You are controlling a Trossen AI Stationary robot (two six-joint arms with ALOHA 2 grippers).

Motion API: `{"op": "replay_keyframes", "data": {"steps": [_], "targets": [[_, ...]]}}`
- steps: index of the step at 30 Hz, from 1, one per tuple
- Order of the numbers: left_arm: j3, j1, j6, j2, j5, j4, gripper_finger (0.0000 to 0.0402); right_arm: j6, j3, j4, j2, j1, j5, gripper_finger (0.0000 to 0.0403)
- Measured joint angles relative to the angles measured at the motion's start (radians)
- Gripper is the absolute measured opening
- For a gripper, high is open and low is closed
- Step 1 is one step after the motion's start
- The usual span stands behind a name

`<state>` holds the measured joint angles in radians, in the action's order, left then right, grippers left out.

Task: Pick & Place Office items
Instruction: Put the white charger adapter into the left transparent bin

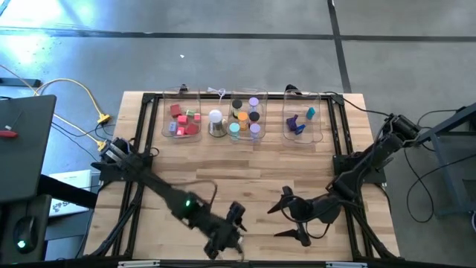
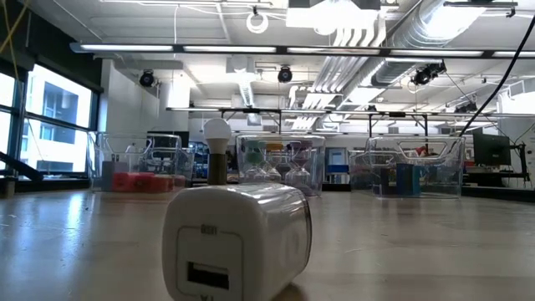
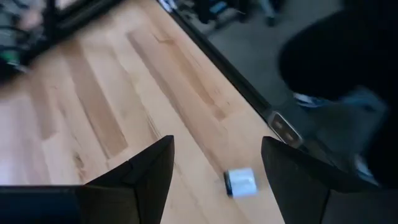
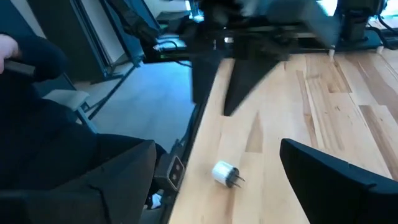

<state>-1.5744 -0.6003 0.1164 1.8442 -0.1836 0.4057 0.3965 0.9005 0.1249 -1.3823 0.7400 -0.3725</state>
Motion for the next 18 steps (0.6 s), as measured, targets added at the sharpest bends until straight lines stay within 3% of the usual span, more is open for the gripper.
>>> {"op": "replay_keyframes", "data": {"steps": [3, 10, 18], "targets": [[-0.074, 0.020, 0.058, -0.002, 0.128, 0.117, 0.0231, 0.000, 0.000, 0.023, 0.000, 0.006, -0.003, 0.0333], [-0.097, 0.000, 0.180, 0.020, 0.179, 0.165, 0.0231, 0.000, 0.000, 0.030, 0.000, 0.008, -0.003, 0.0333], [-0.146, 0.039, 0.326, 0.161, 0.300, 0.223, 0.0231, -0.008, 0.000, 0.032, 0.000, 0.008, -0.014, 0.0333]]}}
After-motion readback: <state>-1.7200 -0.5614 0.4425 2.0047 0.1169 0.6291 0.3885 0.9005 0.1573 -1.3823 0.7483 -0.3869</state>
